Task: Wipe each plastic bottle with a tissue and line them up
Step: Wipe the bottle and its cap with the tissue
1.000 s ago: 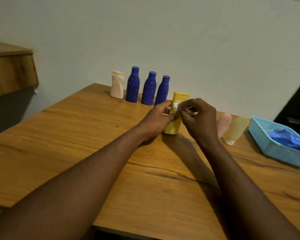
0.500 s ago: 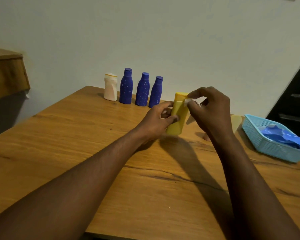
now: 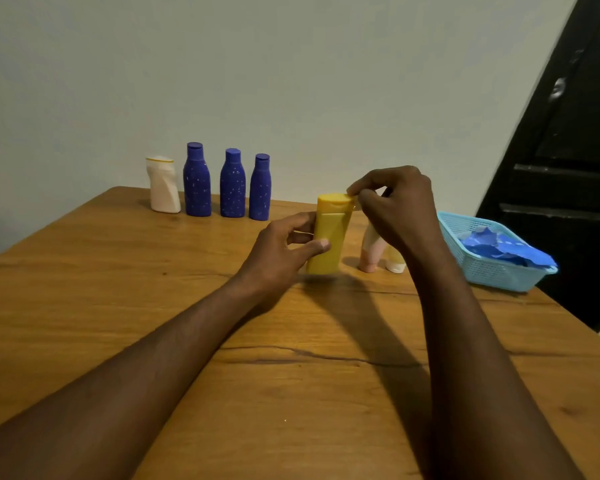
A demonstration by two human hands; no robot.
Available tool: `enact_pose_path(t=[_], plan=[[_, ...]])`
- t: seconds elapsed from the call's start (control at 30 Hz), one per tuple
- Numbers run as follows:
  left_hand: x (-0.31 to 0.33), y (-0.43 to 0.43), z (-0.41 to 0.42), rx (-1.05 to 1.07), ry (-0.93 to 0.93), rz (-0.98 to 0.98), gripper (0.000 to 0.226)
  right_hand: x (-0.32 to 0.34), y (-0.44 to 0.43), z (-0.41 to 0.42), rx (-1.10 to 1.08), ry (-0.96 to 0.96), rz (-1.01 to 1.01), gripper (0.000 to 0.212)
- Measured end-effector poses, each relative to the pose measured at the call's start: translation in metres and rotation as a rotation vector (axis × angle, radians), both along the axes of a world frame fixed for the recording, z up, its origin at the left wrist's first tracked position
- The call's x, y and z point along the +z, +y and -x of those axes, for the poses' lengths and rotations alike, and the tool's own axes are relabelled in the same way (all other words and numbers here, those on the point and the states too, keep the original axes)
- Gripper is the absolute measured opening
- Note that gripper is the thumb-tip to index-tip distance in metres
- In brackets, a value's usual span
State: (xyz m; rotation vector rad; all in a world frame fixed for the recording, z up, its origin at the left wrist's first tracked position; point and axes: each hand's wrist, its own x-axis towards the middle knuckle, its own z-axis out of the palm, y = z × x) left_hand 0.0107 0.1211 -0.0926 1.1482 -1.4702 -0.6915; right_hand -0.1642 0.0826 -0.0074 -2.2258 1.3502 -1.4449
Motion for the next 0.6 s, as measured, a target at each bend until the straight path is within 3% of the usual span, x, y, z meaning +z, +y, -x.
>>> enact_pose_path(t=[0.6], plan=[[-0.009, -0.039, 0.025, 0.109, -0.08, 0.087, 0.057, -0.002, -0.009, 0.015, -0.127, 0.144, -0.079, 0.03]])
